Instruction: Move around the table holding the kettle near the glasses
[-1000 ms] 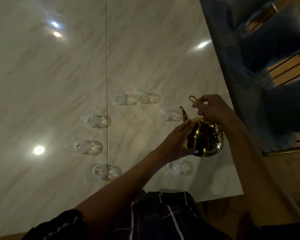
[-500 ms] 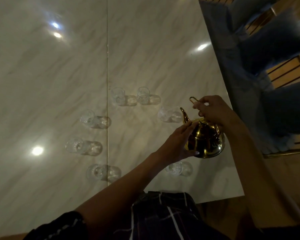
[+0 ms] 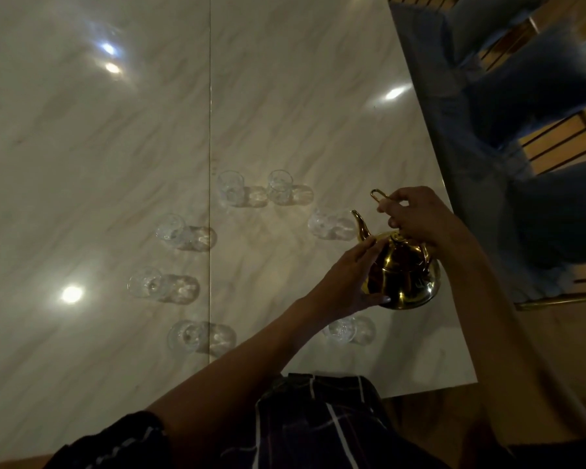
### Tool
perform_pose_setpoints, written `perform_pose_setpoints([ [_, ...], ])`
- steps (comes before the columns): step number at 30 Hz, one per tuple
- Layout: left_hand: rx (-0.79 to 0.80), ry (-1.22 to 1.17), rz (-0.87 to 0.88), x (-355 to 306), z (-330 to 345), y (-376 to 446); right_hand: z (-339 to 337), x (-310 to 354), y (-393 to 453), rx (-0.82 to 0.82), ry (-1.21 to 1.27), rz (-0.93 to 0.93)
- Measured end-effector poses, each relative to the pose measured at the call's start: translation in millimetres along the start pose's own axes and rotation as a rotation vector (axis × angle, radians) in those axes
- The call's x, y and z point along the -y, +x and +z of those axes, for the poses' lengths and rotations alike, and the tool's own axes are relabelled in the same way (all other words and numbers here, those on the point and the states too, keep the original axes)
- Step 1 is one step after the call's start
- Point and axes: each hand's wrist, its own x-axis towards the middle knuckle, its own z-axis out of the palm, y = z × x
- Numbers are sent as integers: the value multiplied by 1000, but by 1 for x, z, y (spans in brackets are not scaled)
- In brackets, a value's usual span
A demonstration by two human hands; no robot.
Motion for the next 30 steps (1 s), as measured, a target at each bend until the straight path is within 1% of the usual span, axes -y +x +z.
perform_pose_setpoints([
  [19, -13, 1, 42, -7, -1, 1, -5, 2, -5, 2, -7, -2],
  [30, 10, 21, 13, -4, 1, 3, -8, 3, -8, -1, -10, -12],
])
